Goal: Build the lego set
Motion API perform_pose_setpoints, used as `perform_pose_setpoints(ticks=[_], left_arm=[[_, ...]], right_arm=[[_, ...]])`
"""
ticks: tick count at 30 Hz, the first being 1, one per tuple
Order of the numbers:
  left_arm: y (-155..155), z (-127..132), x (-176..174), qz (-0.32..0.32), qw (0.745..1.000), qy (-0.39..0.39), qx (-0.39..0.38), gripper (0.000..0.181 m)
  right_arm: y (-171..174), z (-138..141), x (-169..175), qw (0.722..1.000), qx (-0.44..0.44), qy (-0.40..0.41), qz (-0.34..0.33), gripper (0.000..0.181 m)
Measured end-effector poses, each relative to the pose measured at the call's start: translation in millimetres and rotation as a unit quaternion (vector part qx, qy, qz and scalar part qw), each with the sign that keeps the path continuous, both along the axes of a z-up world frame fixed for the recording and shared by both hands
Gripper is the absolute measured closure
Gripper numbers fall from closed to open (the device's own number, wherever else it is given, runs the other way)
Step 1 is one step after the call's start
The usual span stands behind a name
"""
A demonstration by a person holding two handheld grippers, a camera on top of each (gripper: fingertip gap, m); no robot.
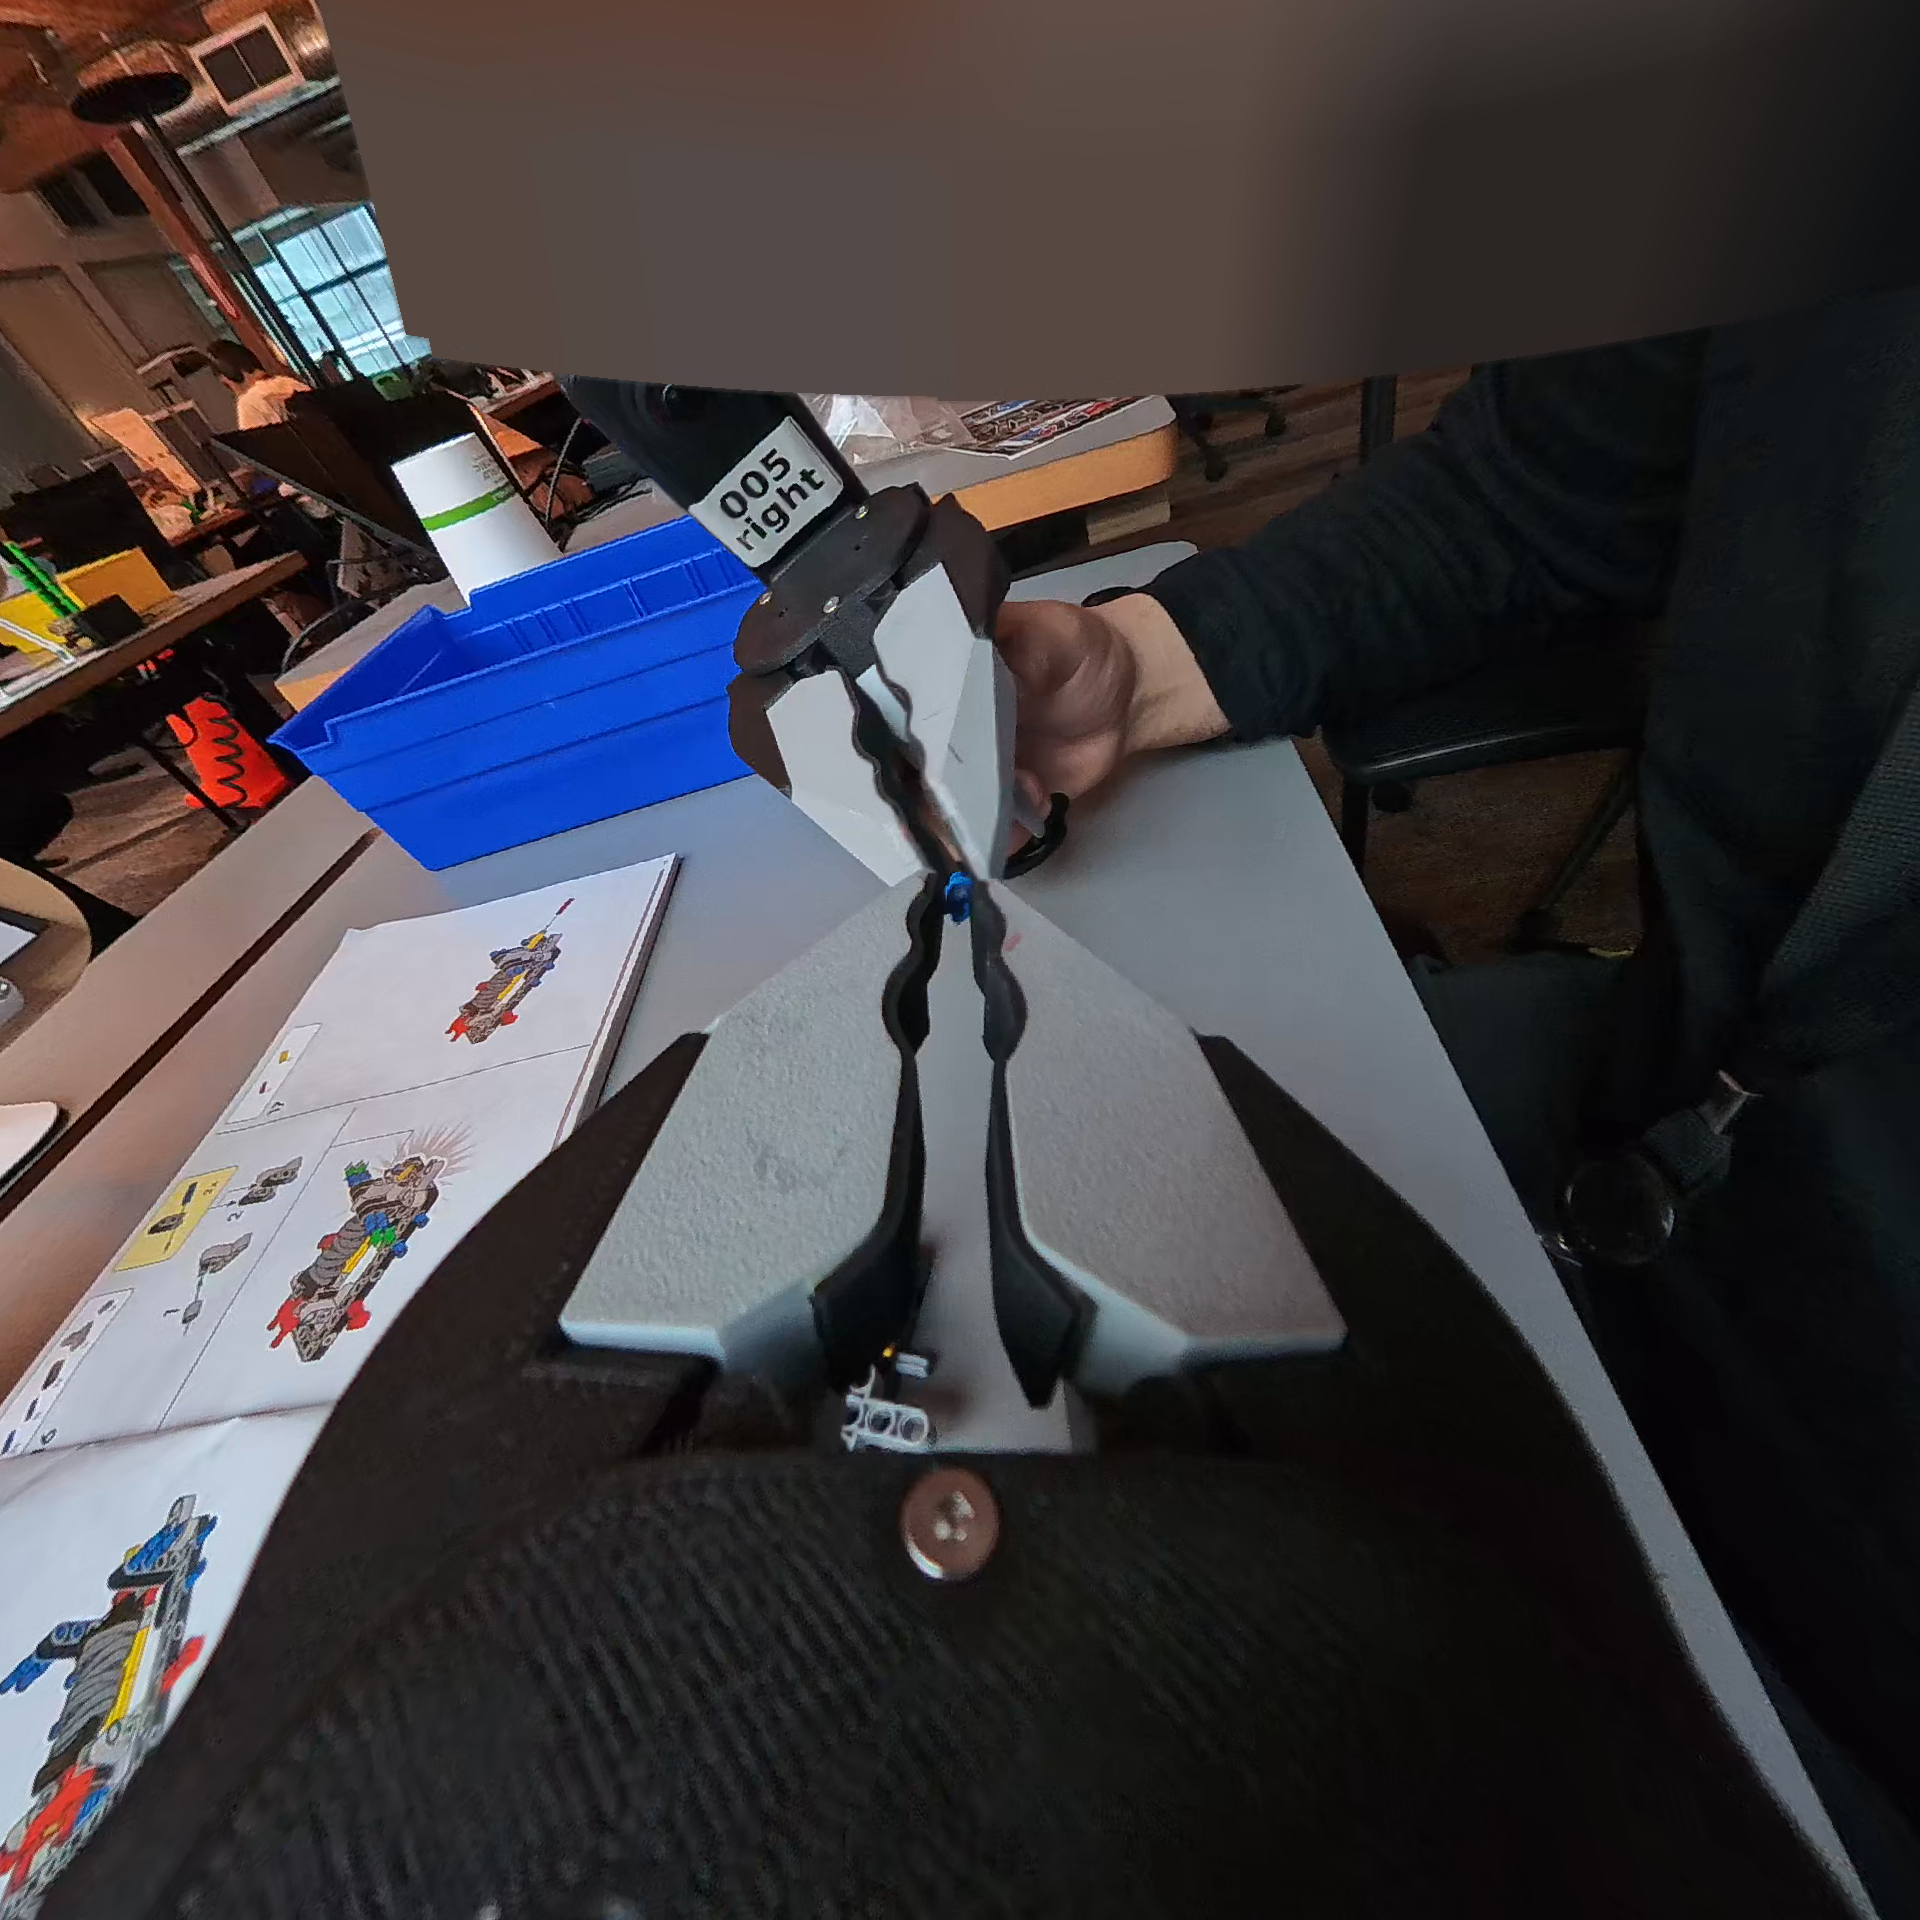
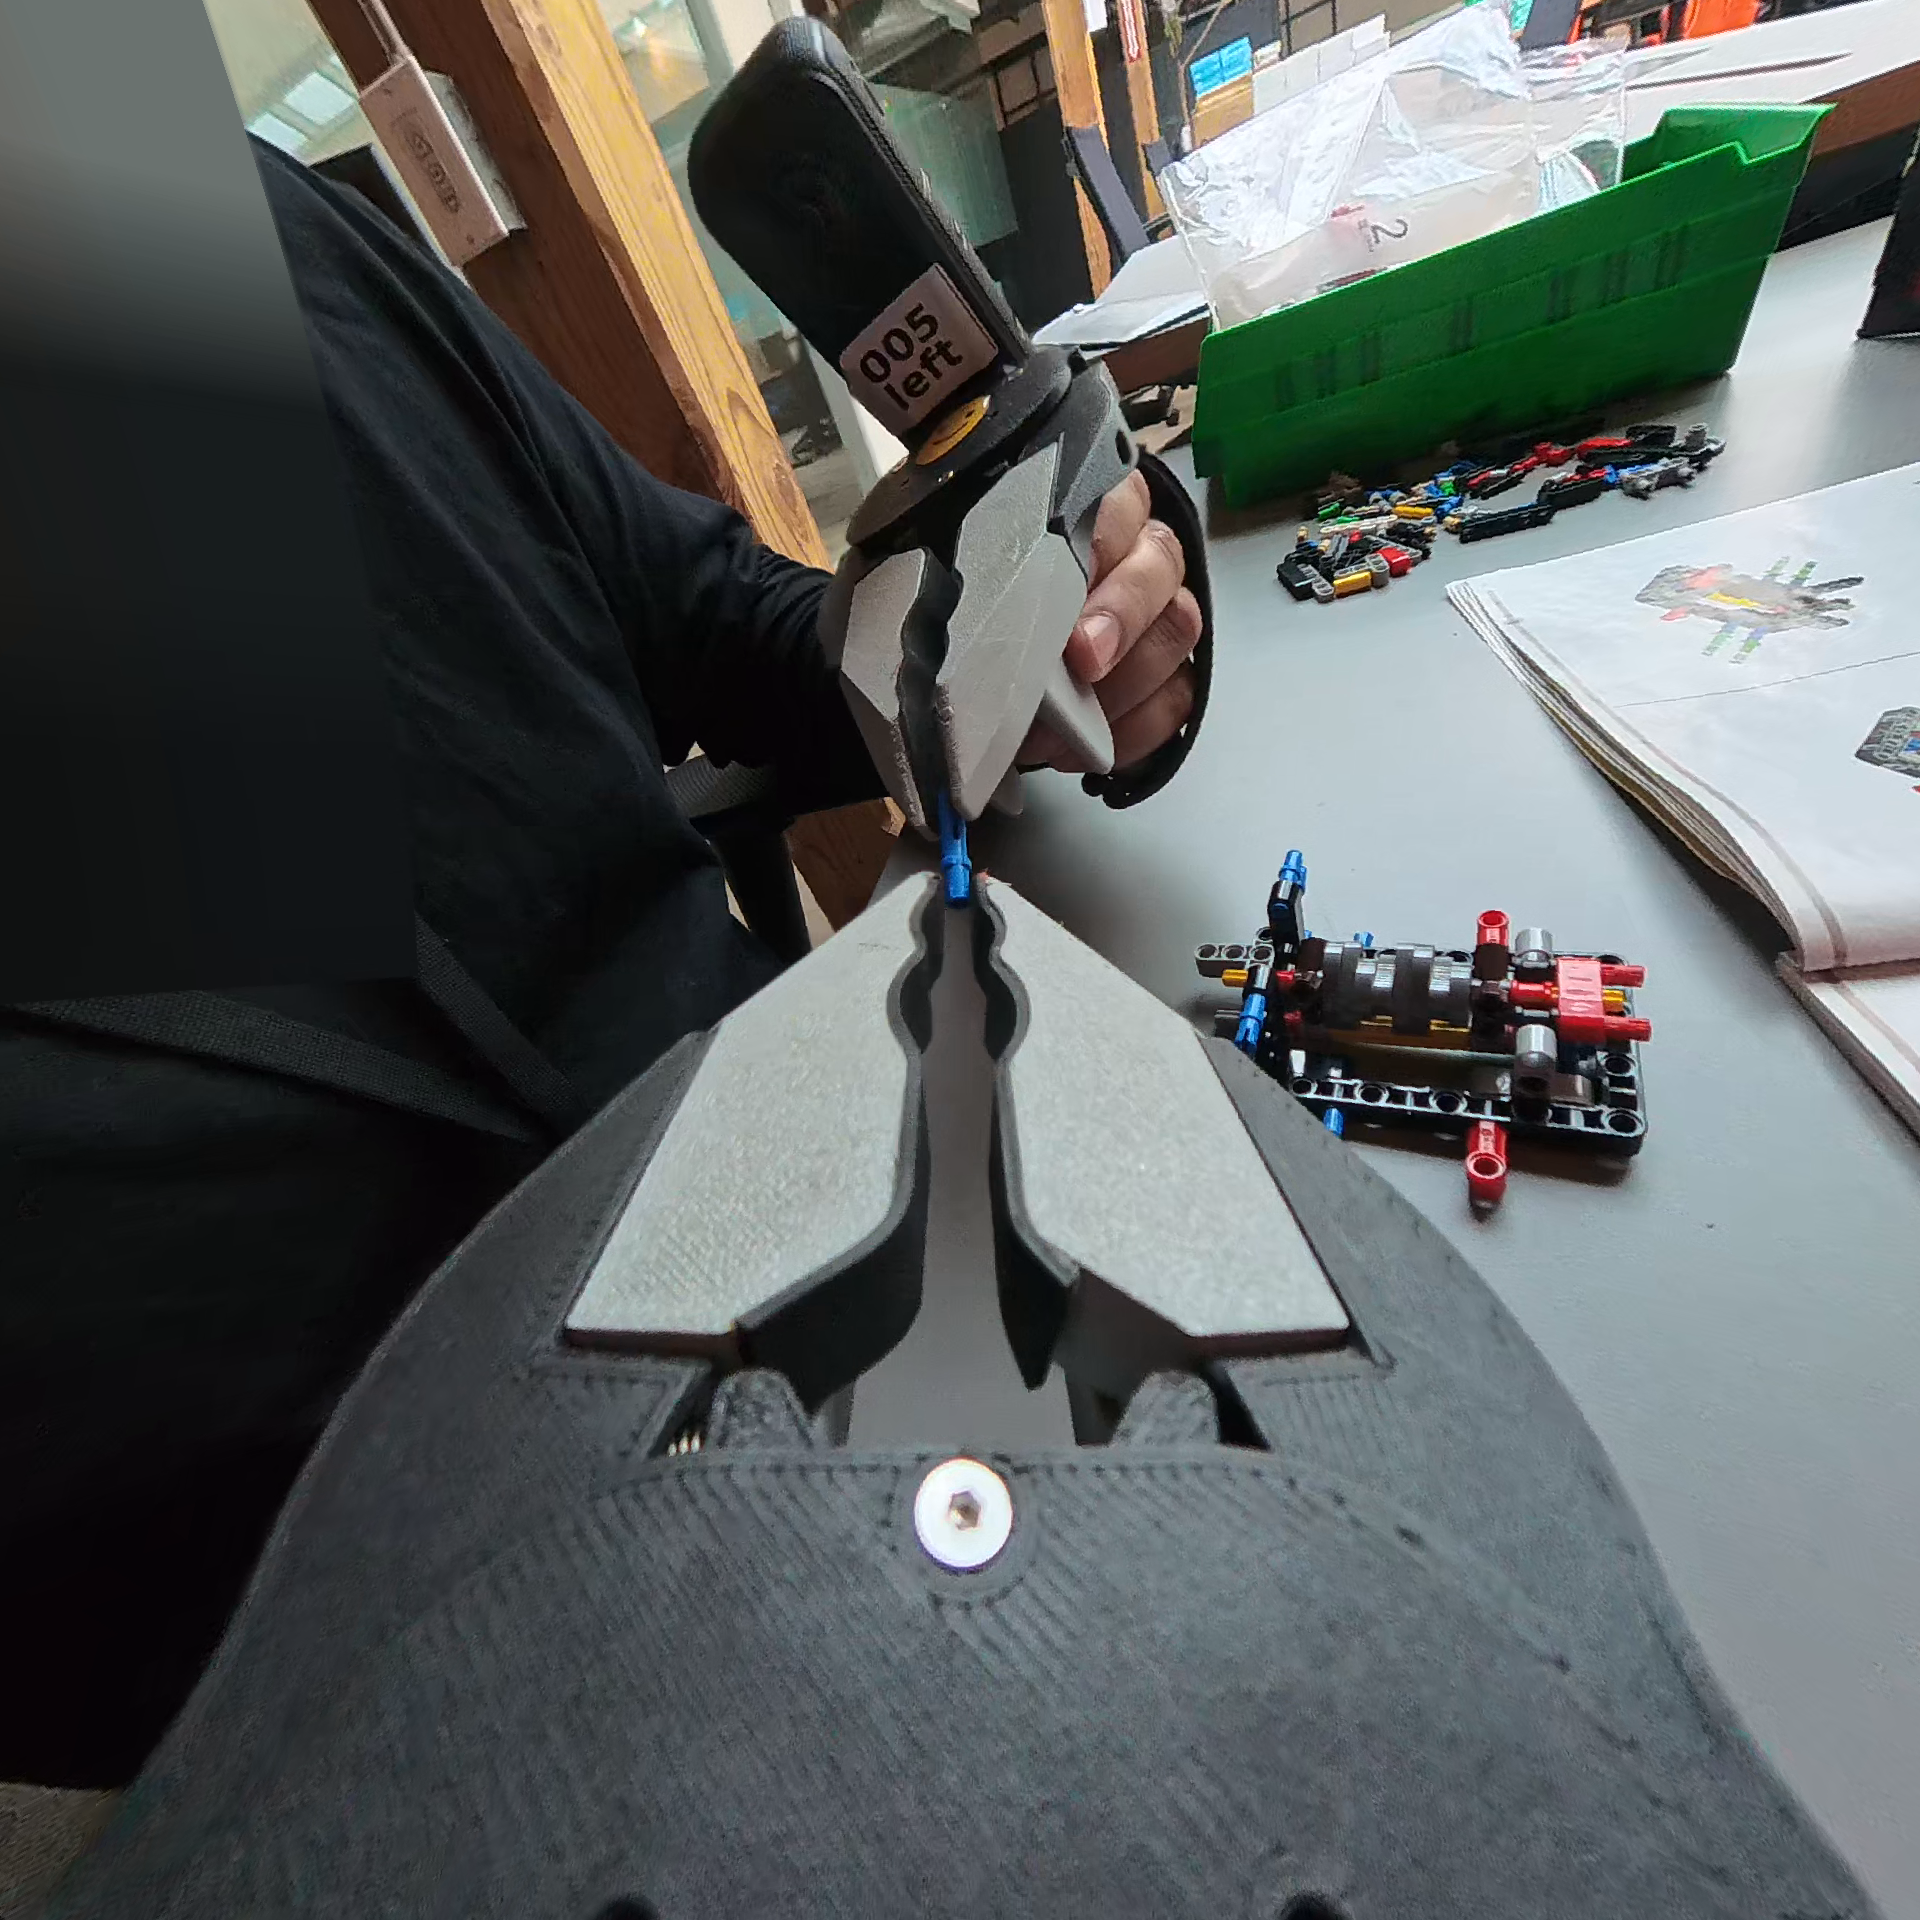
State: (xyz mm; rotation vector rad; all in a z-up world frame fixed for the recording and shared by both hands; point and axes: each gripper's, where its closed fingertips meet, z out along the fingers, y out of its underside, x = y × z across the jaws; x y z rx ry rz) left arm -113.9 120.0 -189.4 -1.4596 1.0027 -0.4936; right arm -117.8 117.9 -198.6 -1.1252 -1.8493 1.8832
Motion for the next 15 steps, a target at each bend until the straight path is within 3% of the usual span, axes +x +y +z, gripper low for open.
perform_pose_setpoints(ticks=[7, 15], left_arm=[[3, -4, -3, 0.007, 1.000, -0.001, -0.016, 0.179], [5, -19, -11, 0.032, 0.997, 0.071, -0.017, 0.172]], right_arm=[[3, -2, -2, 1.000, 0.008, -0.002, -0.014, 0.180], [7, -13, -6, 0.998, -0.021, -0.049, -0.014, 0.181]])
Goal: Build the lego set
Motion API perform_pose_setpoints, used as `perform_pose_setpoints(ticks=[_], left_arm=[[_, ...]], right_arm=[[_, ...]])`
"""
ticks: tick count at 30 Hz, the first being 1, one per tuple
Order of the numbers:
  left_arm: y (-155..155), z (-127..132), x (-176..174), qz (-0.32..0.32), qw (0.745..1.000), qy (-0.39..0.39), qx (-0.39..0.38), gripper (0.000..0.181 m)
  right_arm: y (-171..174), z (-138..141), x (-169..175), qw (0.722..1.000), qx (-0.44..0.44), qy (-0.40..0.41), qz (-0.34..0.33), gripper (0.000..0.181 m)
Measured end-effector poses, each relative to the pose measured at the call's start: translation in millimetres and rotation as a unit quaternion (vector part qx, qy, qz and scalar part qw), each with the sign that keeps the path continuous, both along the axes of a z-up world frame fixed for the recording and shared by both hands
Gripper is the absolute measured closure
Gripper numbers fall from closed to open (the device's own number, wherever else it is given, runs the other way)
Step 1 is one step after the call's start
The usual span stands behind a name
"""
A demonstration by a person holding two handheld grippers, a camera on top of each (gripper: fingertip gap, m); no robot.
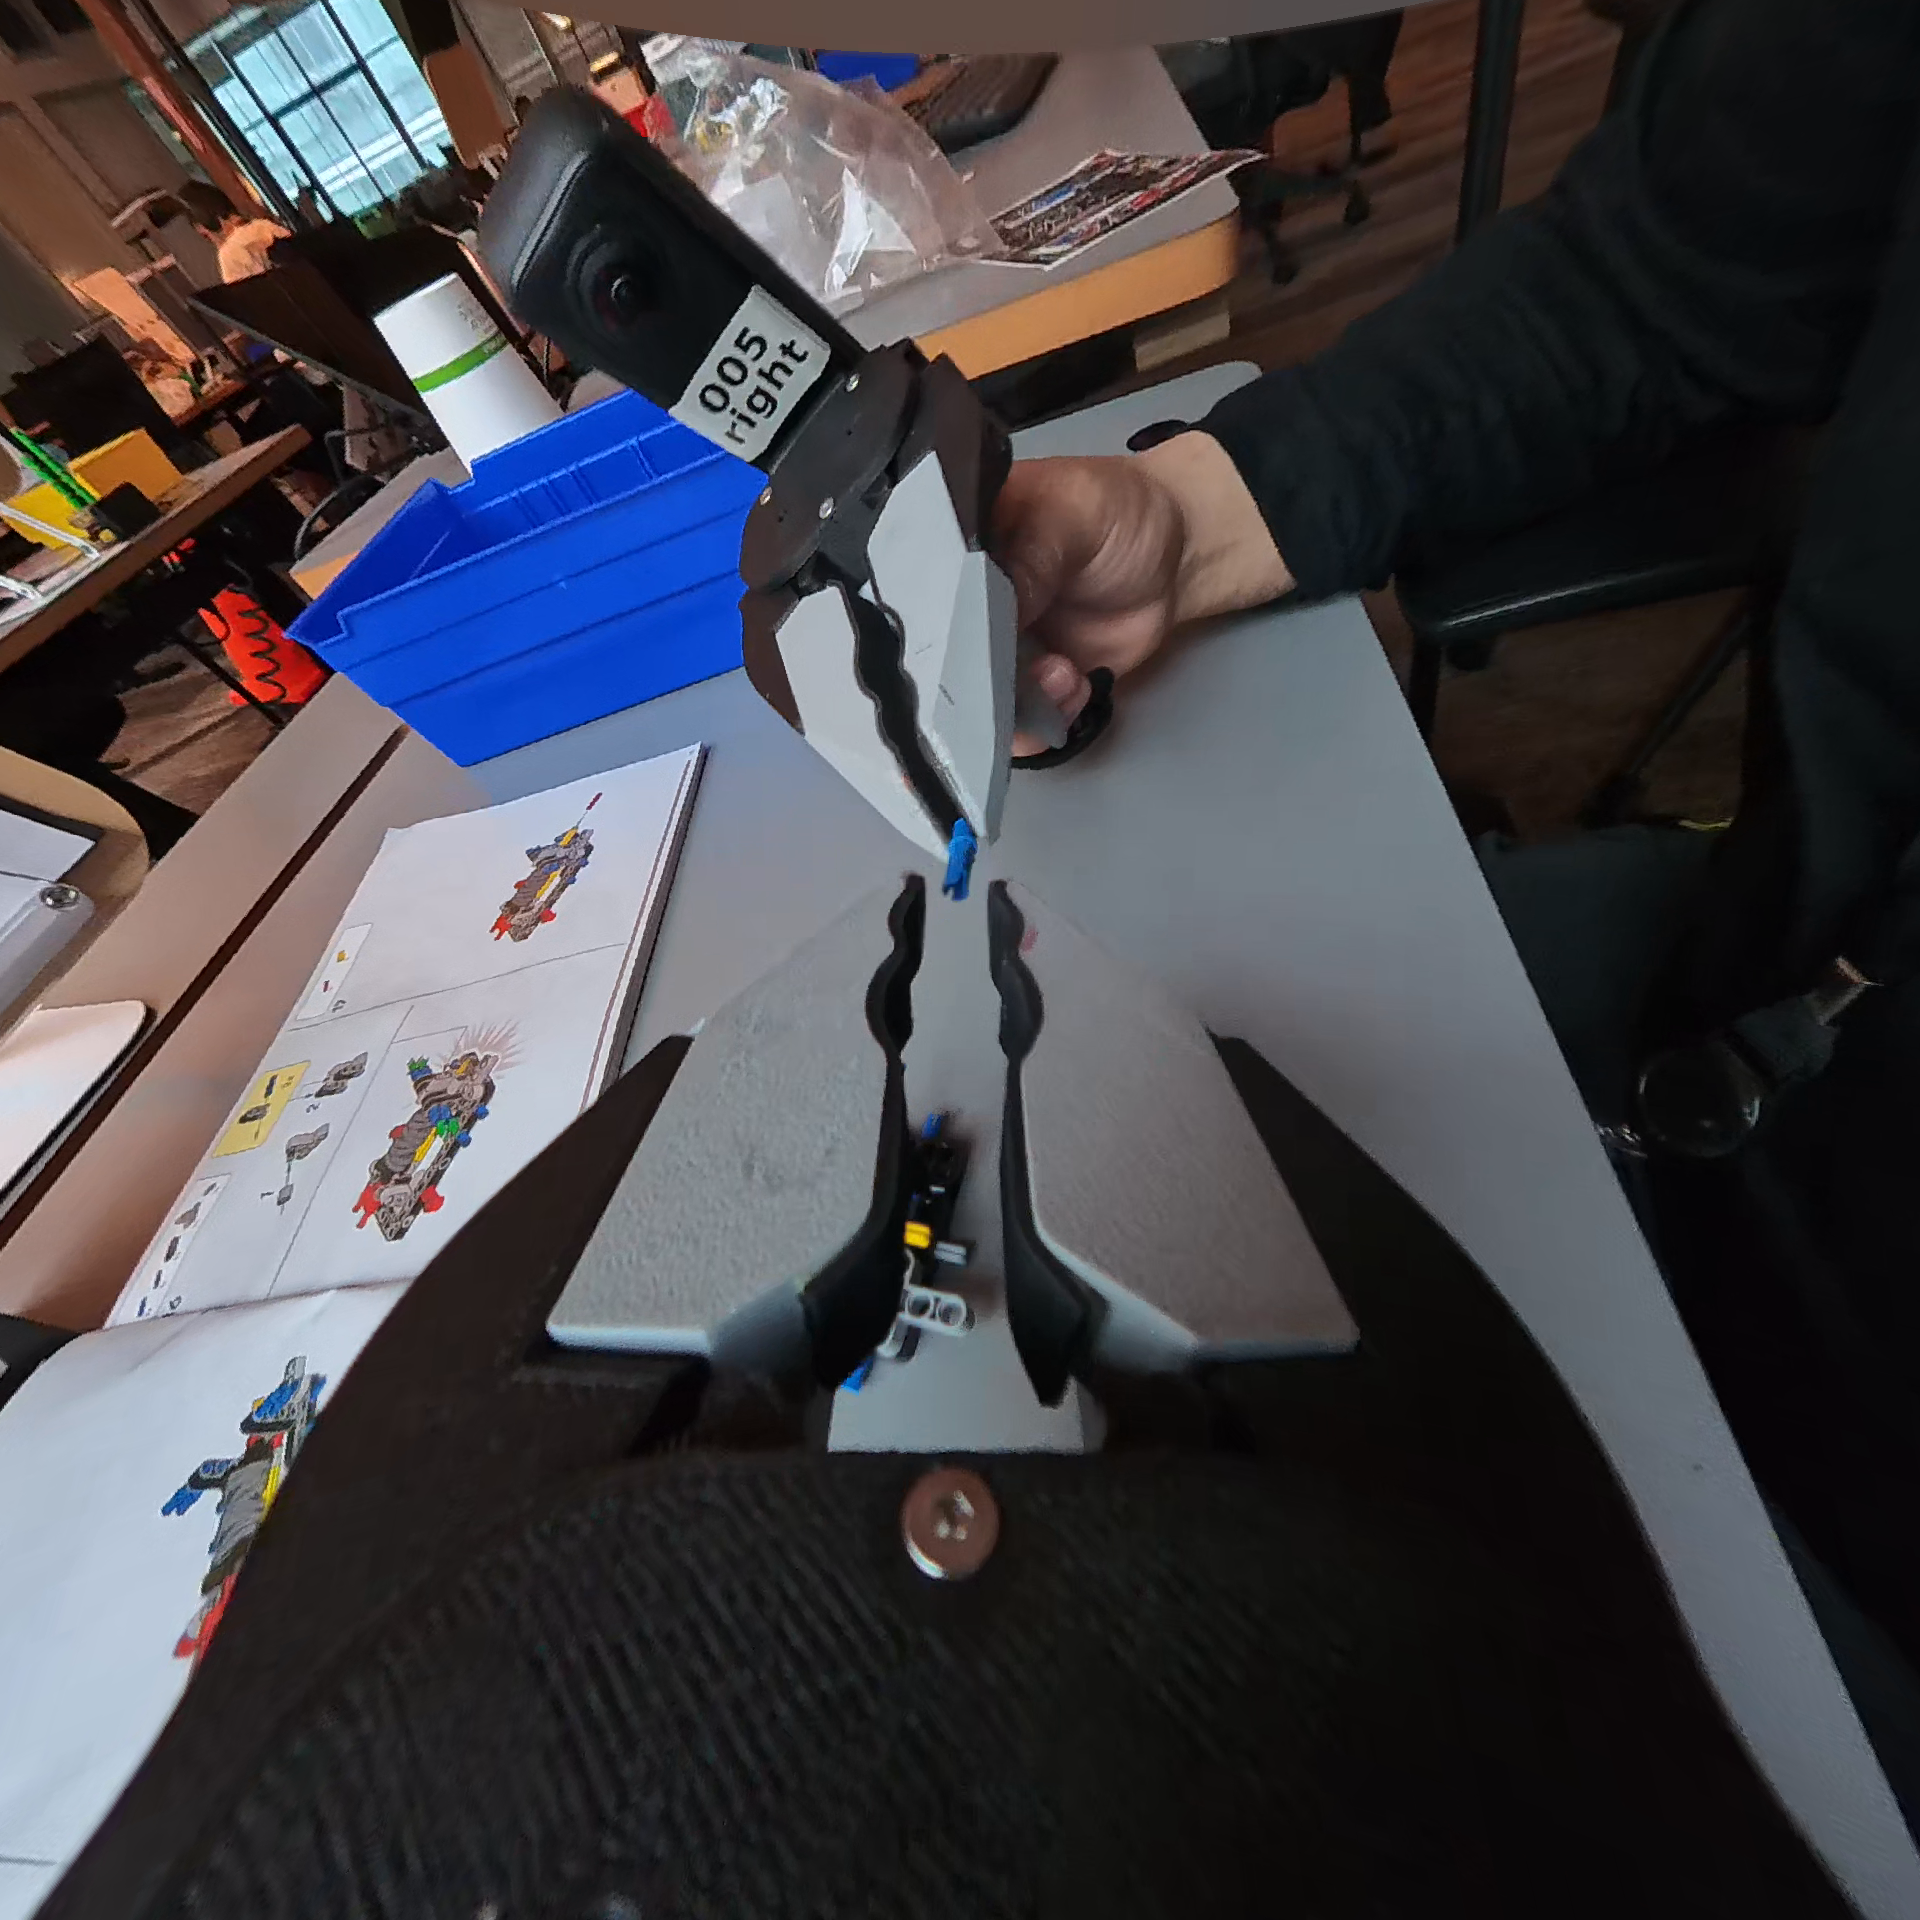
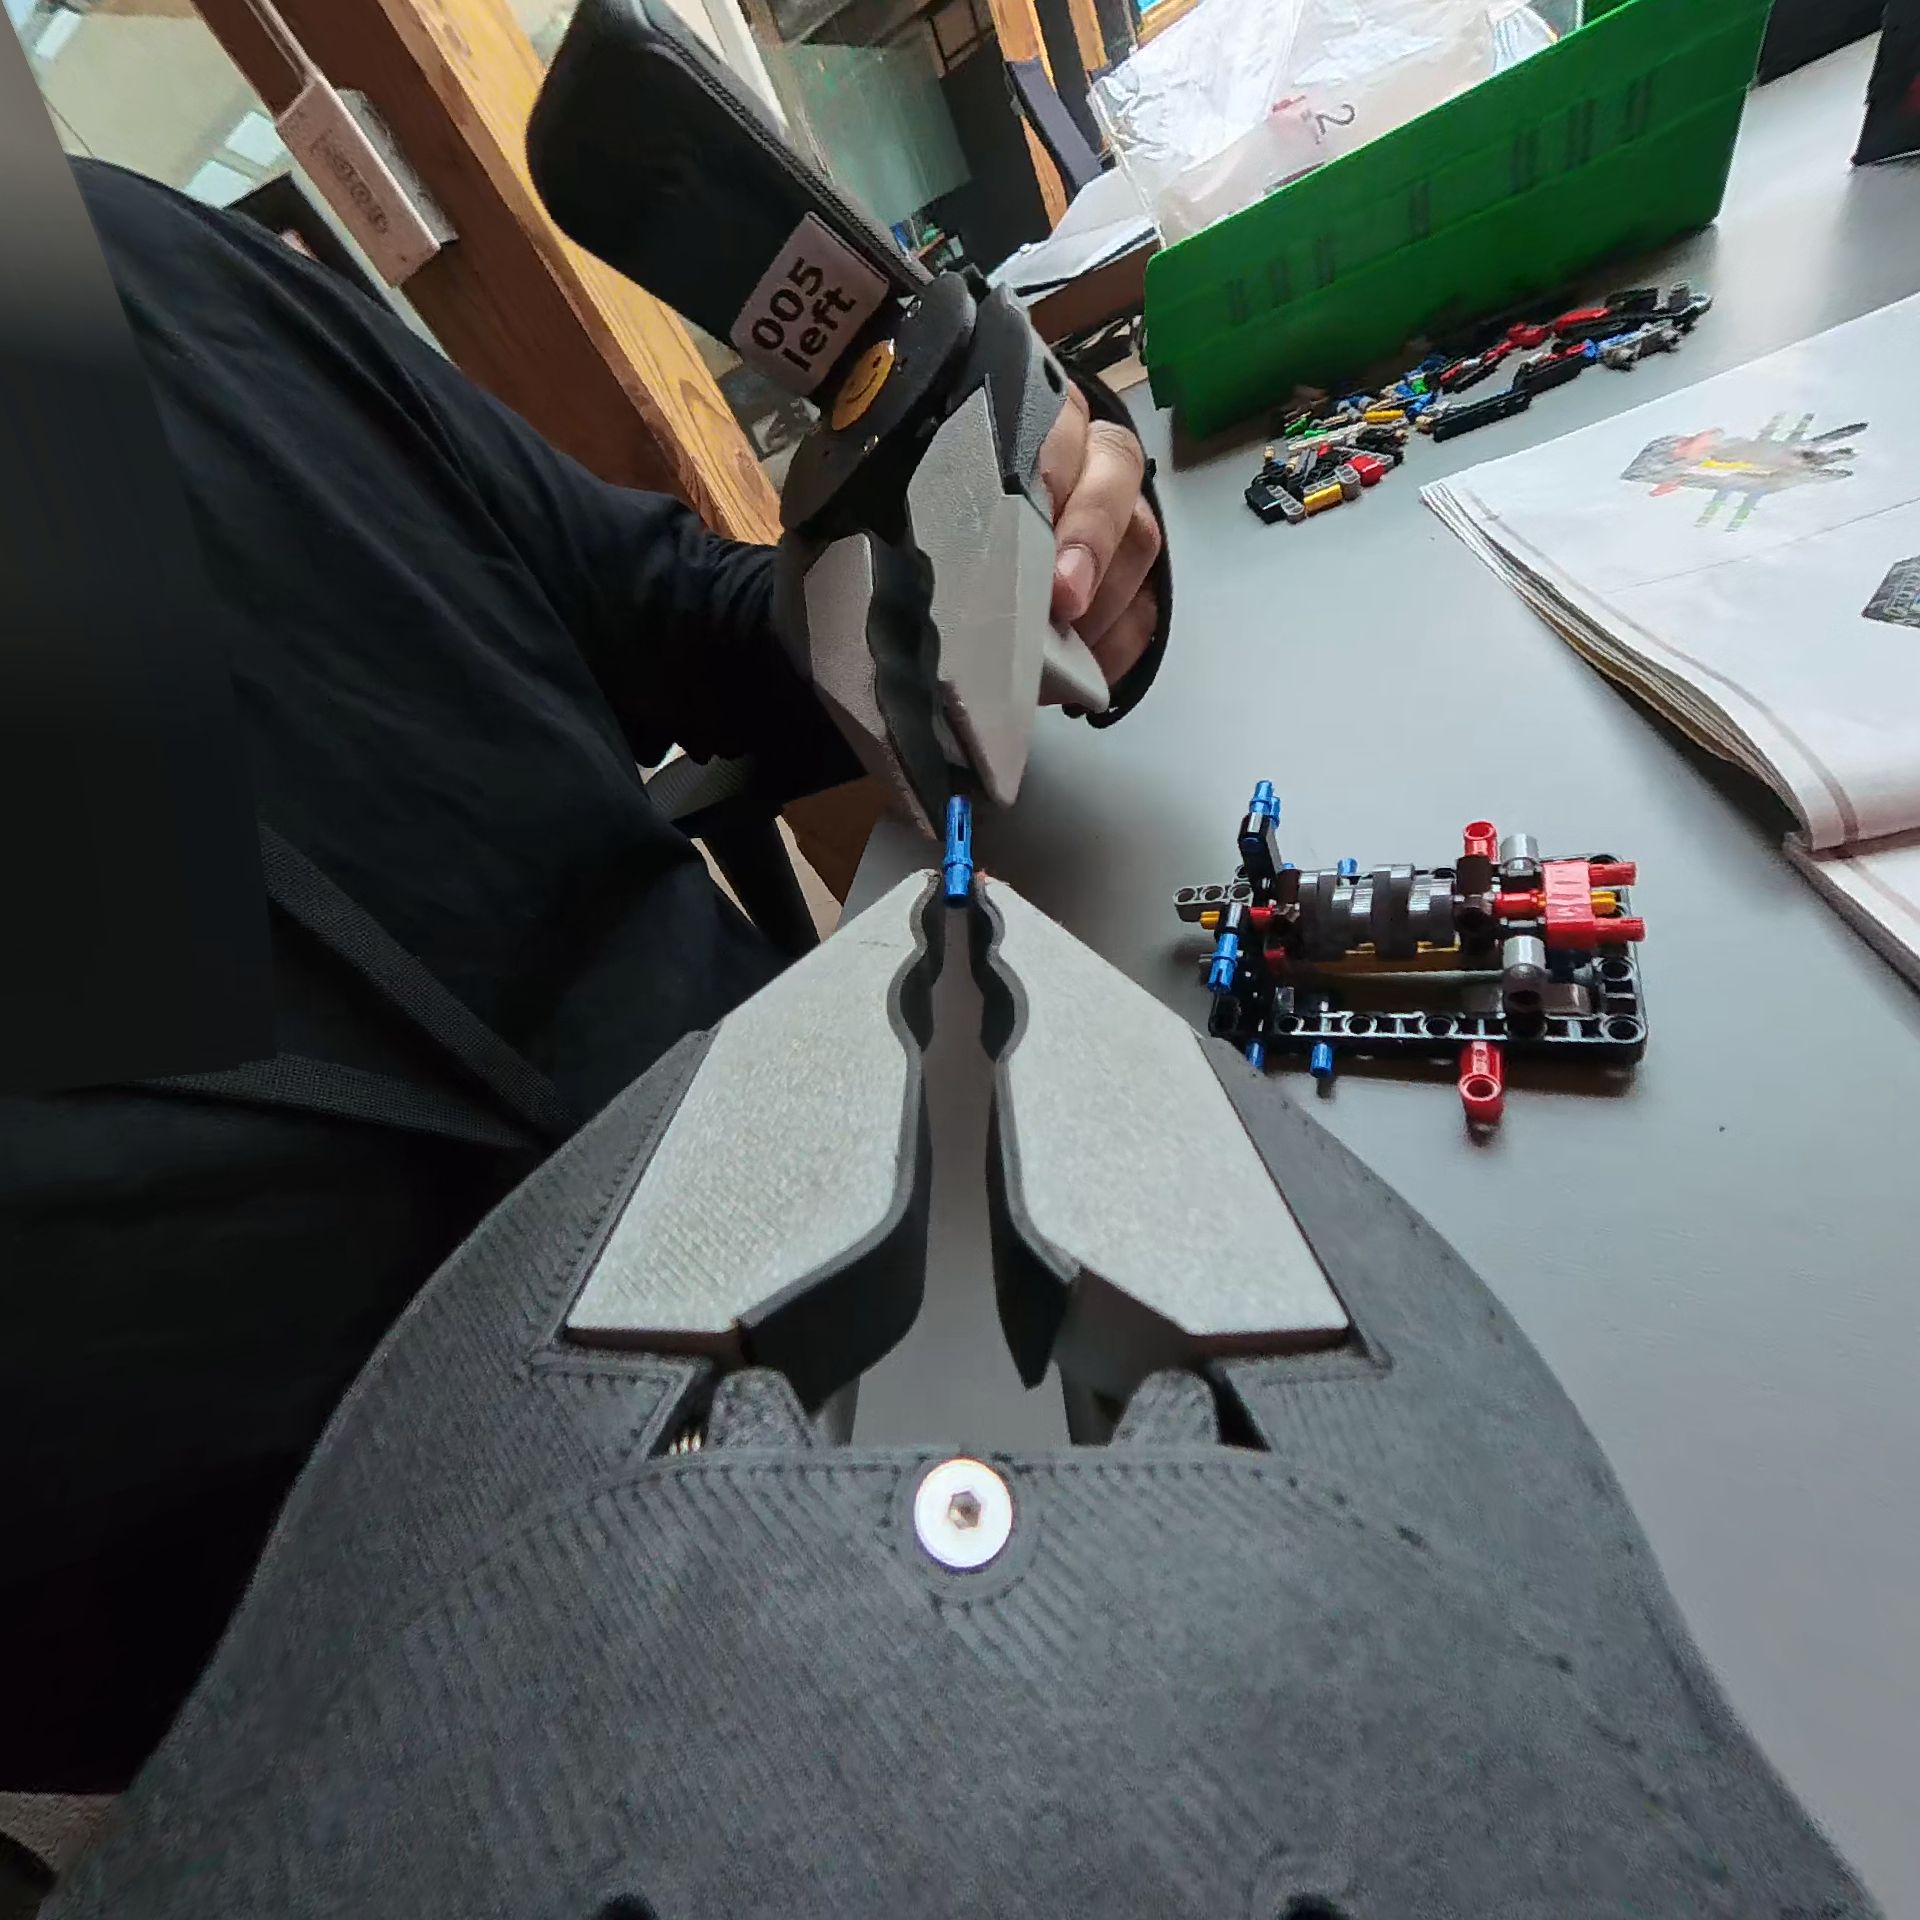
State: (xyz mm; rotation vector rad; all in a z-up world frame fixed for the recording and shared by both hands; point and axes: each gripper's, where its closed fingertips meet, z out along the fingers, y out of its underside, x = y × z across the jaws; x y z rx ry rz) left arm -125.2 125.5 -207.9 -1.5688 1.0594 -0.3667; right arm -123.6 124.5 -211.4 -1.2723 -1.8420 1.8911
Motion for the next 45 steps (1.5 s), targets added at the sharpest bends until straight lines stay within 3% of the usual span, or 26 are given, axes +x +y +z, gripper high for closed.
perform_pose_setpoints(ticks=[5, 11, 16, 20, 32, 45], left_arm=[[3, -7, -3, 0.004, 0.998, -0.027, -0.065, 0.166], [3, -29, -3, 0.006, 0.994, 0.002, -0.109, 0.181], [3, -37, -6, 0.009, 0.990, -0.005, -0.143, 0.167], [5, -39, -10, 0.019, 0.990, 0.001, -0.140, 0.176], [3, -54, -10, 0.029, 0.985, 0.021, -0.170, 0.179], [6, -52, -12, 0.034, 0.988, 0.014, -0.153, 0.179]], right_arm=[[0, -8, -3, 0.999, 0.042, -0.005, -0.013, 0.181], [2, -16, -6, 0.992, 0.115, 0.002, -0.043, 0.181], [2, -27, -8, 0.988, 0.148, -0.011, -0.052, 0.181], [3, -31, -10, 0.986, 0.155, -0.019, -0.057, 0.181], [3, -46, -12, 0.979, 0.191, -0.045, -0.065, 0.181], [5, -37, -16, 0.984, 0.156, -0.025, -0.079, 0.180]])
